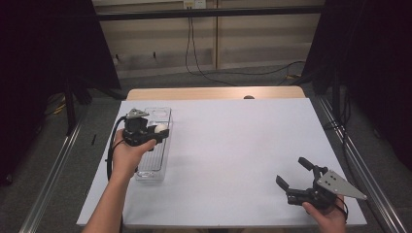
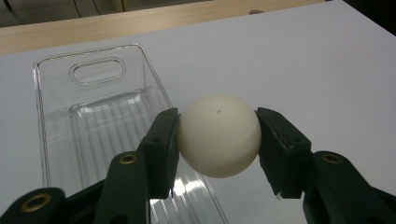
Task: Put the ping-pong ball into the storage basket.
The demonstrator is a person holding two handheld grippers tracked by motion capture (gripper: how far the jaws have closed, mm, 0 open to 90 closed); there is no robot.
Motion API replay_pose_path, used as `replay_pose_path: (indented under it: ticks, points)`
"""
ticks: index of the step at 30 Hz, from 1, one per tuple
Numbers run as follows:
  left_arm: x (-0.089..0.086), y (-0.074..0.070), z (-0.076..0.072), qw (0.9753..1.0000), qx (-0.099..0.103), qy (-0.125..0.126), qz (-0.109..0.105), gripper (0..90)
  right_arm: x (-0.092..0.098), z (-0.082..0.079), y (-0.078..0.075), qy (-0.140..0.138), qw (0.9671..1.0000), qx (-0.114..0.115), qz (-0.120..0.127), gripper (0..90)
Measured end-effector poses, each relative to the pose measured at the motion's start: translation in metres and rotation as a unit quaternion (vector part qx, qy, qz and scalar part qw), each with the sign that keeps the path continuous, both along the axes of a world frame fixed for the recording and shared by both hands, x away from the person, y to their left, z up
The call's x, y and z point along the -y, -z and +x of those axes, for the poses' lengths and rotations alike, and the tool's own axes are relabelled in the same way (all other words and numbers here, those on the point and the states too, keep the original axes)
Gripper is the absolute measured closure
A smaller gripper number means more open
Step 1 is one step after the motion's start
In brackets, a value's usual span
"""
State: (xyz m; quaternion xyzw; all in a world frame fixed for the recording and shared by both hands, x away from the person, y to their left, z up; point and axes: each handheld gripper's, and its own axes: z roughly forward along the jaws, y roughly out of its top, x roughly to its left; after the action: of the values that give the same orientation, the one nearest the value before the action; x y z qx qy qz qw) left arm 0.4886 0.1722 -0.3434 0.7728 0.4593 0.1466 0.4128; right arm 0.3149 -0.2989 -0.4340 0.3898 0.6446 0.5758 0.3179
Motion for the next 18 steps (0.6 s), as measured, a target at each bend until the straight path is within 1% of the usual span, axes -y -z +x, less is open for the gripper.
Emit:
replay_pose_path:
  ticks: [1, 2, 3, 4, 5, 6, 7, 8, 10, 12, 13, 15, 16, 17, 18]
  points:
    - [-0.0002, 0.0000, -0.0002, 1.0000, 0.001, -0.003, 0.003, 51.1, -0.0001, 0.0001, 0.0000, 0.003, 1.0000, 0.000, 0.002, 2.0]
    - [0.0010, 0.0008, -0.0004, 0.9999, 0.003, -0.011, -0.006, 51.1, 0.0006, 0.0001, 0.0001, 0.000, 1.0000, 0.001, -0.002, 2.0]
    - [0.0005, 0.0010, -0.0005, 0.9999, 0.003, -0.011, -0.006, 51.1, 0.0004, 0.0003, 0.0003, 0.001, 1.0000, 0.002, -0.001, 1.9]
    - [-0.0017, 0.0006, -0.0002, 1.0000, 0.003, -0.004, 0.003, 51.1, 0.0004, 0.0003, 0.0003, 0.002, 1.0000, 0.001, 0.000, 2.0]
    - [-0.0006, 0.0012, -0.0004, 0.9999, 0.003, -0.011, -0.004, 51.1, 0.0005, 0.0002, 0.0003, 0.001, 1.0000, 0.001, -0.001, 1.9]
    - [-0.0019, 0.0009, -0.0004, 1.0000, 0.003, -0.006, 0.002, 51.1, 0.0006, 0.0002, 0.0003, 0.000, 1.0000, 0.001, -0.001, 1.9]
    - [-0.0025, 0.0007, -0.0006, 0.9999, 0.002, -0.007, 0.007, 51.1, 0.0006, 0.0003, 0.0002, 0.001, 1.0000, 0.002, -0.002, 2.0]
    - [-0.0026, 0.0014, -0.0005, 1.0000, 0.003, -0.005, 0.000, 51.1, 0.0005, 0.0003, 0.0002, 0.001, 1.0000, 0.002, -0.002, 2.0]
    - [-0.0040, 0.0017, -0.0002, 1.0000, 0.003, -0.005, 0.004, 51.1, 0.0006, 0.0003, 0.0002, 0.001, 1.0000, 0.002, -0.001, 2.0]
    - [-0.0048, 0.0022, -0.0002, 0.9999, 0.004, -0.008, 0.004, 51.1, 0.0007, 0.0002, 0.0002, 0.001, 1.0000, 0.002, -0.001, 2.0]
    - [-0.0038, 0.0028, -0.0005, 0.9998, 0.004, -0.017, -0.004, 51.1, 0.0008, 0.0002, 0.0001, 0.001, 1.0000, 0.002, -0.001, 1.9]
    - [-0.0050, 0.0028, -0.0005, 0.9999, 0.003, -0.015, 0.005, 51.1, 0.0009, 0.0002, 0.0001, 0.000, 1.0000, 0.001, -0.002, 2.0]
    - [-0.0060, 0.0030, -0.0002, 0.9999, 0.001, -0.009, 0.006, 51.1, 0.0006, 0.0003, 0.0002, 0.001, 1.0000, 0.002, -0.001, 2.0]
    - [-0.0063, 0.0033, -0.0002, 0.9999, 0.001, -0.009, 0.005, 51.1, 0.0006, 0.0003, 0.0002, 0.001, 1.0000, 0.002, -0.001, 1.9]
    - [-0.0049, 0.0042, -0.0005, 0.9998, 0.005, -0.021, 0.000, 51.1, 0.0006, 0.0003, 0.0002, 0.001, 1.0000, 0.002, -0.001, 1.9]
